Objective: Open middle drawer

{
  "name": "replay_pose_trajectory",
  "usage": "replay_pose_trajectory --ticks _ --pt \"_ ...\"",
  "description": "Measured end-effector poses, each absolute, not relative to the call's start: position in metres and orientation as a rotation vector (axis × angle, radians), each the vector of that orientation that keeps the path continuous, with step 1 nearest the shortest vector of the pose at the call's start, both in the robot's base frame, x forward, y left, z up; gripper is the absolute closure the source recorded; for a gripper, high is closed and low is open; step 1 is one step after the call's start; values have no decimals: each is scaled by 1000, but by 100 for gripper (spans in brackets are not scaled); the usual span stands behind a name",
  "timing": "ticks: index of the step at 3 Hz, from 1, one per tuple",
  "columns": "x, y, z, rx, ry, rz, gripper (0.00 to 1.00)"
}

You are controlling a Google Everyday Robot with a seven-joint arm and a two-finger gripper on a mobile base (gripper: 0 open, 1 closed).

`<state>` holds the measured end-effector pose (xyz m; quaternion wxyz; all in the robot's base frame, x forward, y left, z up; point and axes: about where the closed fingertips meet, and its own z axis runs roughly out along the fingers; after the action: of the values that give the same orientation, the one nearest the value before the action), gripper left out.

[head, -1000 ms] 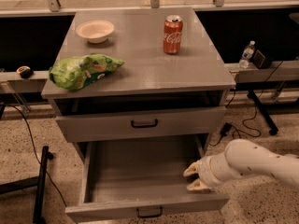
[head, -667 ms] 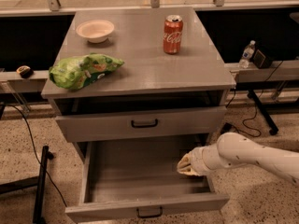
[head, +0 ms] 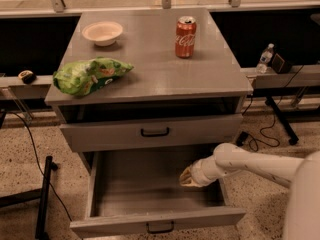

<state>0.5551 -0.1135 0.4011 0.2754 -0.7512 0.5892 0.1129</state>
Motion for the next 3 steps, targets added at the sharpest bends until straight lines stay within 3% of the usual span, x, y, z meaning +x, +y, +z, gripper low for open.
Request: replay_pose_trajectory --ticks 1,3 --pt "544 -121 380 -2083 1694 306 100" --pt "462 -152 377 -1951 1927 524 100"
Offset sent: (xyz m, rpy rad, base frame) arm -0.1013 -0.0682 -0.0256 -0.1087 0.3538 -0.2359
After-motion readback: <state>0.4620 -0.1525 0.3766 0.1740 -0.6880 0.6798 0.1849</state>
